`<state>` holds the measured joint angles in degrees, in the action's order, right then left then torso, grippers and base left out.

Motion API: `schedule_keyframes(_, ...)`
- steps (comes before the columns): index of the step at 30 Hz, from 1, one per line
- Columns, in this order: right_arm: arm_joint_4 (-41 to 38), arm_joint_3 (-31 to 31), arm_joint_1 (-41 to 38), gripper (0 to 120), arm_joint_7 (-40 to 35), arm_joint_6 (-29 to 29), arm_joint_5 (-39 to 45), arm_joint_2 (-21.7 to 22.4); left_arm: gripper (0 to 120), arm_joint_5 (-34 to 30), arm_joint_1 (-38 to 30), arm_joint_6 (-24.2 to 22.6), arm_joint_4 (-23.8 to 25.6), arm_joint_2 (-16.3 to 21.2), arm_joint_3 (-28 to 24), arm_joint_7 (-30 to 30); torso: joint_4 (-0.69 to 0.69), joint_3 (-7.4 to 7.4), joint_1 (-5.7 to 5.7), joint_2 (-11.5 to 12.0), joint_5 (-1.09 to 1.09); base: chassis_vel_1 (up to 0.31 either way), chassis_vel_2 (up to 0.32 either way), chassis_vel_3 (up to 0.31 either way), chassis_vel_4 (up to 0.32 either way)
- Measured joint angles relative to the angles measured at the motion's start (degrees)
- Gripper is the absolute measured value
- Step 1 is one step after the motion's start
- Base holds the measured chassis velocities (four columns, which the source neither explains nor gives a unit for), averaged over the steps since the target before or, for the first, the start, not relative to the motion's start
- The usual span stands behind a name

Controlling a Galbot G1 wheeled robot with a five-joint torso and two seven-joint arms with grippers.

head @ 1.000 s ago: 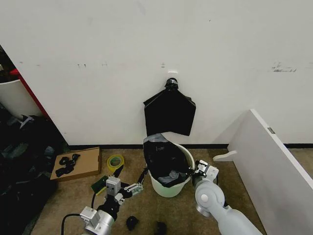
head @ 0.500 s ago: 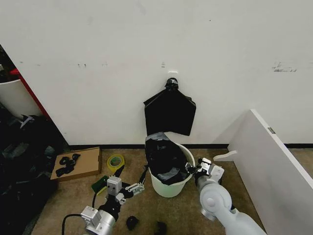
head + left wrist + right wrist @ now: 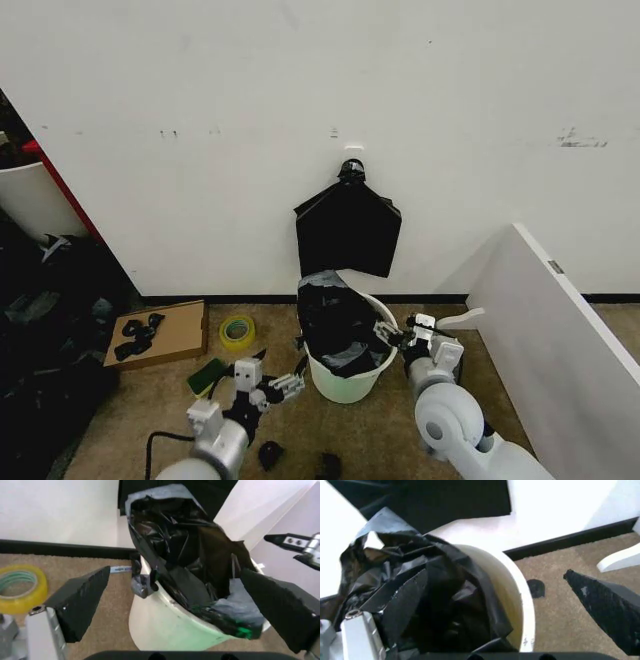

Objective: Place the garbage bag over the trash bin.

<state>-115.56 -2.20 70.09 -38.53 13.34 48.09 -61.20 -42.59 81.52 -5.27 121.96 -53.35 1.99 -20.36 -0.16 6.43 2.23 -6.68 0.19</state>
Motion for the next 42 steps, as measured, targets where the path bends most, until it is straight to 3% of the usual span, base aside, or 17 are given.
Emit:
schedule_keyframes(6, -0.50, 0.21, 0.19, 100, 0.35, 0.71, 0.19, 0.23, 95, -2.61, -4.81, -0.58, -4.35, -2.47, -4.10, -0.90, 0.01, 0.00, 0.00, 0.00, 0.01, 0.000, 0.000, 0.000, 0.000)
schedule_keyframes(15, -0.61, 0.13, -0.02, 100, 0.08, 1.21, 0.89, 1.01, 88, -1.83, -8.08, -0.94, -7.65, -5.09, -5.97, -2.01, 0.01, 0.00, 0.00, 0.00, 0.01, 0.000, 0.000, 0.000, 0.000)
schedule_keyframes(20, -0.55, 0.04, -0.02, 100, -0.27, 1.43, 1.50, 1.32, 63, -3.85, -10.39, -2.46, -9.59, -6.77, -6.82, -3.58, 0.01, 0.00, 0.00, 0.00, 0.01, 0.000, 0.000, 0.000, 0.000)
schedule_keyframes(31, -0.57, -0.29, -0.57, 100, -0.94, 1.73, 2.66, 1.66, 28, -7.28, -12.47, -4.95, -10.99, -7.63, -6.84, -6.42, 0.01, -0.01, -0.01, 0.00, 0.01, 0.000, 0.000, 0.000, 0.000)
schedule_keyframes(37, -0.15, -0.27, -0.69, 100, -1.12, 1.88, 2.74, 1.63, 1, -7.53, -12.36, -4.80, -11.26, -7.95, -6.27, -7.03, 0.01, 0.00, -0.01, 0.00, 0.01, 0.000, 0.000, 0.000, 0.000)
schedule_keyframes(42, 0.08, -0.27, -0.69, 100, -1.15, 1.89, 2.73, 1.50, 0, -7.50, -11.76, -4.67, -10.95, -7.66, -5.61, -7.00, 0.01, -0.01, 0.00, 0.00, 0.01, 0.000, 0.000, 0.000, 0.000)
